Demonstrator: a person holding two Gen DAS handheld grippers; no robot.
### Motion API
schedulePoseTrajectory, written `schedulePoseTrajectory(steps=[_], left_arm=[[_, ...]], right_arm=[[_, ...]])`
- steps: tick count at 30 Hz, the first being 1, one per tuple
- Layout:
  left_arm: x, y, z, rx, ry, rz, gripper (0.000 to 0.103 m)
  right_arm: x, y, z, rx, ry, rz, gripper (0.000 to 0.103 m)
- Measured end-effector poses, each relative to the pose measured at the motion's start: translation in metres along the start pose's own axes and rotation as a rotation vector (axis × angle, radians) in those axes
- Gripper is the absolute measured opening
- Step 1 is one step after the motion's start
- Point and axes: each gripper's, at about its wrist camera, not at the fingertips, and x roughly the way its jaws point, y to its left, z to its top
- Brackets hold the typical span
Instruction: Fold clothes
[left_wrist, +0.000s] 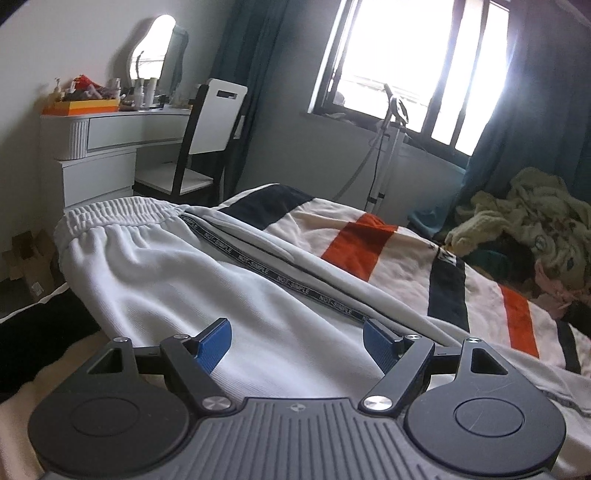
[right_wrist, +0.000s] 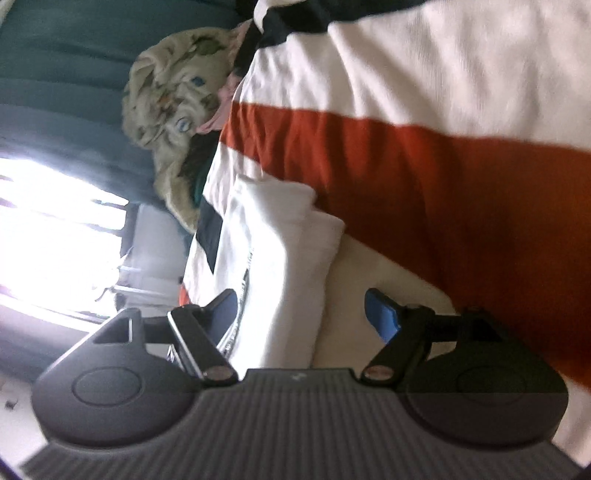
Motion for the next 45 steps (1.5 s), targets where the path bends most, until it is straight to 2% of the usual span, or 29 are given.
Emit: schedulePoseTrajectory(steps=[4, 7, 9, 12, 15, 16, 18, 20, 21, 22, 24, 27, 31, 35, 41, 45], left_arm=[[0.004, -0.009, -0.006, 0.042, -0.004, -0.011, 0.080], [0.008, -0.019, -0.010, 0.090, -0.010, -0.020, 0.080], [0.014, -0.030, -0.014, 0.136, -0.017, -0.022, 0.080], [0.024, -0.051, -0.021, 0.183, -0.015, -0.060, 0.080], [0.033, -0.073, -0.031, 0.210, -0.013, -0.104, 0.080], [0.035, -0.080, -0.035, 0.213, -0.016, -0.125, 0.080], [0.040, -0.092, -0.043, 0.223, -0.019, -0.155, 0.081], [0.046, -0.104, -0.052, 0.267, -0.003, -0.168, 0.081], [0.049, -0.110, -0.056, 0.291, 0.005, -0.174, 0.081], [0.052, -0.115, -0.062, 0.324, 0.018, -0.174, 0.081], [0.057, -0.125, -0.075, 0.406, 0.050, -0.161, 0.081], [0.062, -0.133, -0.089, 0.501, 0.068, -0.120, 0.081], [0.064, -0.125, -0.086, 0.471, 0.083, -0.146, 0.081], [0.062, -0.115, -0.076, 0.471, 0.076, -0.154, 0.081], [0.050, -0.086, -0.049, 0.353, 0.060, -0.177, 0.081], [0.043, -0.064, -0.029, 0.259, 0.050, -0.163, 0.081]], right_arm=[[0.016, -0.015, 0.000, -0.084, -0.040, 0.153, 0.079], [0.032, -0.007, 0.007, -0.135, -0.039, 0.229, 0.079], [0.047, 0.006, 0.012, -0.196, -0.026, 0.220, 0.079], [0.072, 0.025, 0.018, -0.265, -0.025, 0.155, 0.079], [0.087, 0.036, 0.018, -0.307, -0.070, 0.112, 0.079], [0.090, 0.037, 0.019, -0.311, -0.089, 0.091, 0.076], [0.095, 0.038, 0.020, -0.321, -0.127, 0.047, 0.062], [0.097, 0.037, 0.023, -0.313, -0.140, 0.001, 0.038], [0.098, 0.036, 0.026, -0.313, -0.130, 0.007, 0.036], [0.096, 0.037, 0.028, -0.322, -0.123, 0.024, 0.026], [0.093, 0.040, 0.033, -0.342, -0.111, 0.057, 0.023], [0.082, 0.067, 0.030, -0.413, -0.123, 0.067, 0.019], [0.066, 0.122, 0.021, -0.521, -0.156, 0.086, 0.018], [0.046, 0.188, -0.007, -0.676, -0.196, 0.116, 0.017], [0.019, 0.265, -0.082, -0.922, -0.268, 0.144, 0.017], [0.011, 0.308, -0.137, -1.074, -0.304, 0.157, 0.017]])
